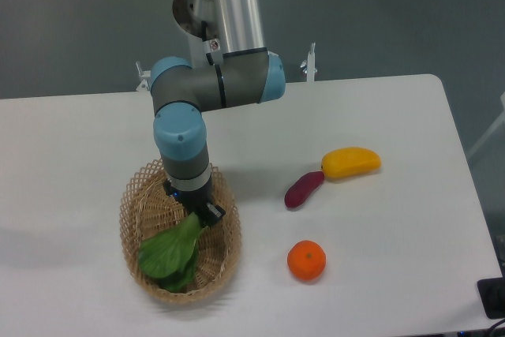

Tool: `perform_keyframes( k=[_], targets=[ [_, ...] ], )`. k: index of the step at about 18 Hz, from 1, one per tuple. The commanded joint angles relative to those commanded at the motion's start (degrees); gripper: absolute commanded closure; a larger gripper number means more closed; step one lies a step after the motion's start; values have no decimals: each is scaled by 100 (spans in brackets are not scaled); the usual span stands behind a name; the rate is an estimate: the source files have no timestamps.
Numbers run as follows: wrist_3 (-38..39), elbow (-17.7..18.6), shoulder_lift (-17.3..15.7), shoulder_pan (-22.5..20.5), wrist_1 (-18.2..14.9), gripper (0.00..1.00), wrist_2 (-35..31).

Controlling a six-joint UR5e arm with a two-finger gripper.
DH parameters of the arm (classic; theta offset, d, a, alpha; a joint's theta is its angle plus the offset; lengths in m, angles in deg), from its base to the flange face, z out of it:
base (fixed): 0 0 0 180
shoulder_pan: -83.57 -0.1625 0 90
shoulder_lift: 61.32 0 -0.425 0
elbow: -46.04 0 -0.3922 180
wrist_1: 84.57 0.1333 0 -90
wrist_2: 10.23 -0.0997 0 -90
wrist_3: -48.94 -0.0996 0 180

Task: Pick up the green vegetable from the basket
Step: 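Lower the gripper onto the bok choy stem and close it, then lift the bok choy out of the basket and carry it toward the mandarin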

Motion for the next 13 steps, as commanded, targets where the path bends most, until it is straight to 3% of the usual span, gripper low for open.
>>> perform_keyframes(
  k=[7, 13],
  targets=[
    [-114, -439, -448, -456, -123, 74, 141],
    [-719, -1071, -739, -1282, -992, 74, 905]
  ],
)
